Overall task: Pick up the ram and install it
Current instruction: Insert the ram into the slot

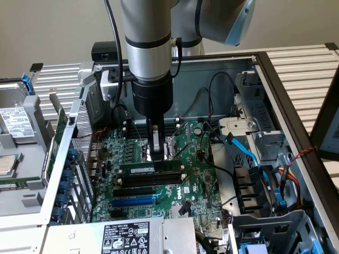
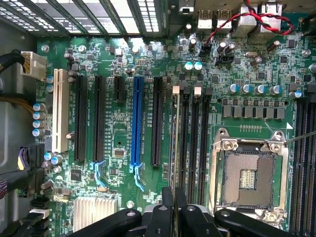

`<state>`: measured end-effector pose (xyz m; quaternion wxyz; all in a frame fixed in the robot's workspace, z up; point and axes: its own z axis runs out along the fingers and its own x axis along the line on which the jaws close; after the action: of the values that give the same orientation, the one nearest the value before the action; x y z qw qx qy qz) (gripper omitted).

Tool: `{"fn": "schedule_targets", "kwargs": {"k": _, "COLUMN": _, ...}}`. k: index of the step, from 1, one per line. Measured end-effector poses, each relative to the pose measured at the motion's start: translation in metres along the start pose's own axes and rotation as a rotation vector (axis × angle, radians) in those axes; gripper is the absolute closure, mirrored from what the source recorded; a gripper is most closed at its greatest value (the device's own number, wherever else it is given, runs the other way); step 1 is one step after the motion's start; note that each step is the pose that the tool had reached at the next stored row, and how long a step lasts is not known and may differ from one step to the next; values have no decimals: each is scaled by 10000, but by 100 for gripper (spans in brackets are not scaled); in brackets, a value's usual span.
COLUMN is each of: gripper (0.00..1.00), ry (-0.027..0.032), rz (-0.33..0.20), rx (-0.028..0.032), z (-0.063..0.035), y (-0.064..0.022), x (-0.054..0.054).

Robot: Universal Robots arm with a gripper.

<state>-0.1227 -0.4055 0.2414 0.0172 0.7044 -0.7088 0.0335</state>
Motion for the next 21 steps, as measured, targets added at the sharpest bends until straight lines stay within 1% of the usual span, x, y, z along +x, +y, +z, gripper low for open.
{"fn": "schedule_targets", "kwargs": {"k": 3, "gripper": 87, "ry": 7, "rz": 4, "rx": 58, "z": 9, "y": 0, "x": -1}}
{"fn": "schedule_targets", "kwargs": {"k": 6, "gripper": 87, "ry": 6, "rz": 6, "rx": 82, "z": 17, "y": 1, "x": -1}}
{"fn": "schedule_targets", "kwargs": {"k": 17, "gripper": 87, "ry": 6, "rz": 11, "rx": 86, "z": 50, "y": 12, "x": -19}}
{"fn": "schedule_targets", "kwargs": {"k": 21, "gripper": 87, "ry": 6, "rz": 12, "rx": 98, "z": 52, "y": 23, "x": -18}}
